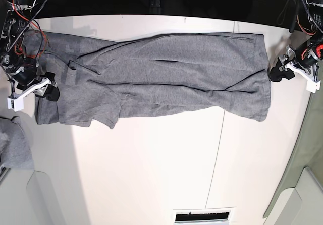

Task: Layout the t-shirt on the table in an organized manner, then fold the t-shirt properly
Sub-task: 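Regrasp both ends of the folded strip with both grippers, then carry the strip end with the left gripper over toward the right gripper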

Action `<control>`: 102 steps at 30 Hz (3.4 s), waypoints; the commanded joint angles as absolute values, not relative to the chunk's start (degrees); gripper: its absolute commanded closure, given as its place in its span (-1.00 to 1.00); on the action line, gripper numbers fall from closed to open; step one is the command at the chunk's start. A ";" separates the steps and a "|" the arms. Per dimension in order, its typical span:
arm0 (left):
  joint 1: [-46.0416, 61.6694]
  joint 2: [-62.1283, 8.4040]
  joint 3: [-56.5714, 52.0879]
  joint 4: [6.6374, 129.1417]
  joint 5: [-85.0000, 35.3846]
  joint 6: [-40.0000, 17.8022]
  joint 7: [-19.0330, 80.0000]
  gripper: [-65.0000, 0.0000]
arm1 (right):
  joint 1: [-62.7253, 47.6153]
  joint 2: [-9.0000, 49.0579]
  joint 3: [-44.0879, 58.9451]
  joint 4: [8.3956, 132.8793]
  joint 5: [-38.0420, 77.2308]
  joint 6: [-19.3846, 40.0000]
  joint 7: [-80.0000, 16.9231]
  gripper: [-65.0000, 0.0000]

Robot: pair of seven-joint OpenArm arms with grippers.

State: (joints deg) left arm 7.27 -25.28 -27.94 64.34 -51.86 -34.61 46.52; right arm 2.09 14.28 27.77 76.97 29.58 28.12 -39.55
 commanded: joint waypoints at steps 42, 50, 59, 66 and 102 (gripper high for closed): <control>6.87 -19.86 -29.39 74.35 -47.79 -40.00 48.56 1.00 | 3.01 15.20 28.05 77.87 32.60 28.75 -39.18 0.09; 10.04 -19.49 -21.08 94.76 -48.49 -38.37 50.37 1.00 | 3.03 15.20 28.05 77.87 32.60 28.77 -38.81 0.09; 5.54 -8.93 -0.08 101.08 -35.62 -33.58 47.83 1.00 | 3.11 15.18 28.05 77.87 32.56 28.77 -38.63 0.09; 1.67 -2.98 14.17 100.20 -25.39 -29.54 46.24 1.00 | 3.14 15.18 28.05 77.87 32.60 28.75 -38.63 0.09; -1.93 2.42 30.59 90.72 -33.69 -36.64 41.34 -0.12 | 3.20 21.61 37.19 71.07 34.02 31.22 -37.21 -0.30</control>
